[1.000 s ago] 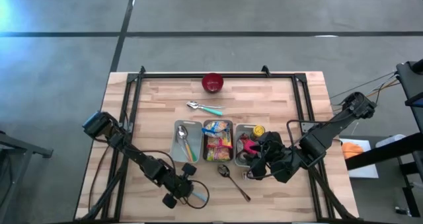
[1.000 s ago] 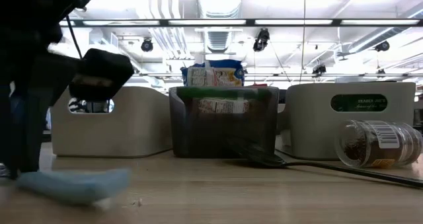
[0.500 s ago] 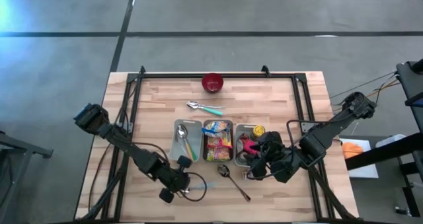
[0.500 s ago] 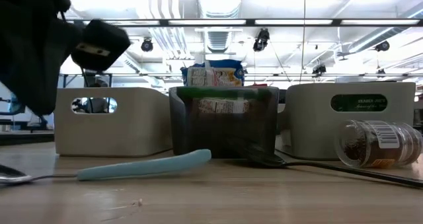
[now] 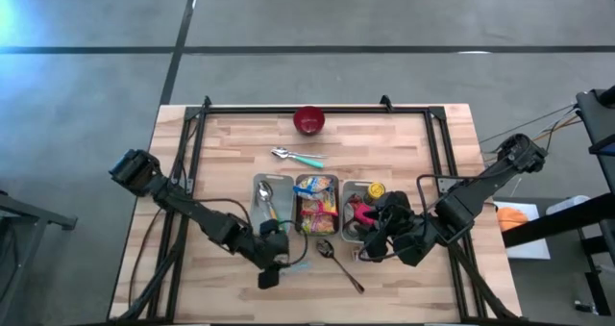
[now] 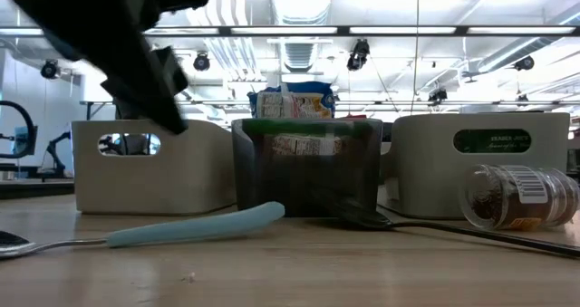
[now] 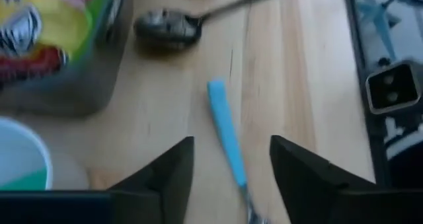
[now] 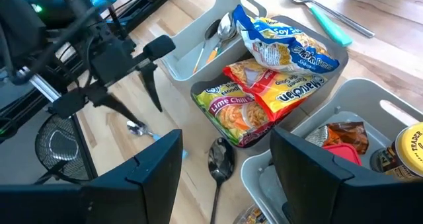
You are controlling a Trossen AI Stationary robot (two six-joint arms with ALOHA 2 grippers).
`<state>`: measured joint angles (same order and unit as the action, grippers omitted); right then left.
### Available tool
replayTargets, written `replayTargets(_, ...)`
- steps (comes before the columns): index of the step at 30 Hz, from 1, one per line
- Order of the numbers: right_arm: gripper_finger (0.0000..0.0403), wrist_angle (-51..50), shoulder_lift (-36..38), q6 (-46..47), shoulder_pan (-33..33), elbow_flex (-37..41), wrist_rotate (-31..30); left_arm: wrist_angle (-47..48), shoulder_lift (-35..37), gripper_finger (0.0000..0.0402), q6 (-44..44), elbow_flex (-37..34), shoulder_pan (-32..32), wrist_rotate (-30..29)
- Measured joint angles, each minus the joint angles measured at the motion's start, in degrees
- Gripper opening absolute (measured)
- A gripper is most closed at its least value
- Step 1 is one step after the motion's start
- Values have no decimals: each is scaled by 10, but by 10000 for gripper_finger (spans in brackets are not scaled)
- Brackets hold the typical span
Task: Pick & Place Food Item
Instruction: Put the light blue spoon into the left gray bin
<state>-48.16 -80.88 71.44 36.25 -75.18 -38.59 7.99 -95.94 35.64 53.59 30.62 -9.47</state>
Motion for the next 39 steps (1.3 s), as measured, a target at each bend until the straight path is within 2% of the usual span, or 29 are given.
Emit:
replayTargets(4, 225, 0, 0, 1, 0, 0, 0, -39, -12, 236, -46, 1, 1, -46)
replayTargets(6, 225, 0, 0, 1, 0, 0, 0, -53, -25, 244, -66, 5, 0, -51)
replayTargets(14, 225, 2, 0, 1, 0, 0, 0, -54, -98, 248, -102, 55, 1, -40)
replayTargets(19, 225, 2, 0, 3, 0, 0, 0, -49, -119, 248, -123, 75, 1, -46)
replayTargets(34, 225, 2, 0, -7, 4, 3, 6, 101, -119, 248, -162, 160, 2, -73)
replayTargets(39, 225, 1, 0, -12, 4, 4, 30, 151, -118, 241, -162, 195, 5, -27)
